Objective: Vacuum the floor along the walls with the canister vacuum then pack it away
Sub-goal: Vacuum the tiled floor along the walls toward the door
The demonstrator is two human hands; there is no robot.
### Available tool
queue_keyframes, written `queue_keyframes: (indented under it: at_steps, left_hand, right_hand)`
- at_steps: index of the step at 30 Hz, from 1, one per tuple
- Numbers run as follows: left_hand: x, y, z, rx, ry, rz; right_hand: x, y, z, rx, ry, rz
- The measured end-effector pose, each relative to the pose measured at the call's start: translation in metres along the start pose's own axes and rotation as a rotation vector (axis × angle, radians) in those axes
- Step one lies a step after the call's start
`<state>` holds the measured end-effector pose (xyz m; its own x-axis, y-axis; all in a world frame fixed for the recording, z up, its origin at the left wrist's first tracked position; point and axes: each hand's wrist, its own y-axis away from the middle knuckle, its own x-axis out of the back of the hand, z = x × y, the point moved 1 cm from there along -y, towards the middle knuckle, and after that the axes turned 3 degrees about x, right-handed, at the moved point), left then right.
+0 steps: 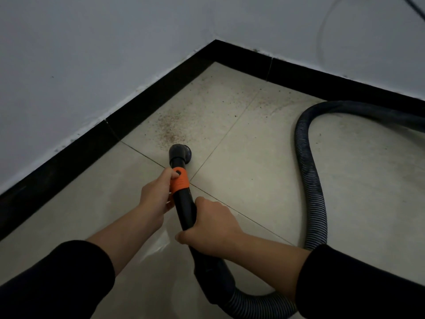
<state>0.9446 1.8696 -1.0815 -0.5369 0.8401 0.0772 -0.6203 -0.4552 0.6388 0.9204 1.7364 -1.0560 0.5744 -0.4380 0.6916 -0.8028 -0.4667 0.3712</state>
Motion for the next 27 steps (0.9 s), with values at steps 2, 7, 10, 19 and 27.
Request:
queue_keyframes:
  at_steps: [2,7,10,19,27]
  left_hand:
    - [0.003,-0.003,0.001,-0.005,0.023,0.013]
    - [0.008,-0.012,0.002,-0.018,0.077,0.034]
    - [0.010,-0.016,0.005,-0.023,0.105,0.048]
    - [0.019,-0.031,0.017,-0.045,0.146,0.078]
    - [0.028,-0.050,0.031,-0.055,0.191,0.118]
  right_hand:
    - [-0.003,-0.004,-0.003,0.013,-0.002,-0.004]
    - [-0.006,-0.014,-0.008,0.031,-0.012,-0.006]
    - [-0.005,-0.018,-0.012,0.048,-0.017,-0.002]
    - [-0.007,-0.038,-0.024,0.088,-0.054,0.004]
    - [-0.009,-0.059,-0.037,0.121,-0.068,0.016]
